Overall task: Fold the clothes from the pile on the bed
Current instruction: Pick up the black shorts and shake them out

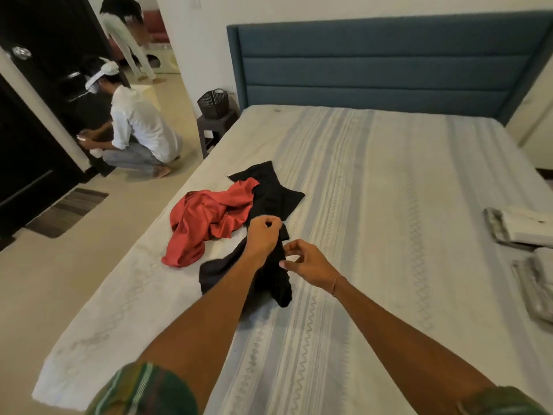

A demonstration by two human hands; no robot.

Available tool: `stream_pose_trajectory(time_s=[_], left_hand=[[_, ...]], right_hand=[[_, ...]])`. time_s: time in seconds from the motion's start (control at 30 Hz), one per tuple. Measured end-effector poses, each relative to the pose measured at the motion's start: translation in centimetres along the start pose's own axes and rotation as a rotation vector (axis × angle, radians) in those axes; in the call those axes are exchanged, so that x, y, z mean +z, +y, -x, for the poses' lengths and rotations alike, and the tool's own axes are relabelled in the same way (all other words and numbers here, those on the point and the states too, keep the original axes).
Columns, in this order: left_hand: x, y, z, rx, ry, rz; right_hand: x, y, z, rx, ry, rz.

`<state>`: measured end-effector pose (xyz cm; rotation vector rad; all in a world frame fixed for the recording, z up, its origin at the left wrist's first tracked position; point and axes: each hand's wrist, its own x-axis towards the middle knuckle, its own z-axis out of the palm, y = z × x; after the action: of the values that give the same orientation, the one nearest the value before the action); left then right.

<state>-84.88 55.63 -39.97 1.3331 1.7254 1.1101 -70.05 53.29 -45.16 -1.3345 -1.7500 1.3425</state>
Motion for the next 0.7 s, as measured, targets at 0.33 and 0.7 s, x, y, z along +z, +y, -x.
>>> stream_pose_trajectory(time_s=[0.33, 0.7], left_hand=[[3.1, 18.0, 4.6, 0.204, -0.084, -0.138], [2.1, 22.3, 5.7, 0.372, -0.226, -0.860]], right_hand=[[-10.1, 2.1, 9.0, 0.012, -0.058, 0.530], [-34.6, -1.1, 19.6, -0.141, 0.266, 1.275]])
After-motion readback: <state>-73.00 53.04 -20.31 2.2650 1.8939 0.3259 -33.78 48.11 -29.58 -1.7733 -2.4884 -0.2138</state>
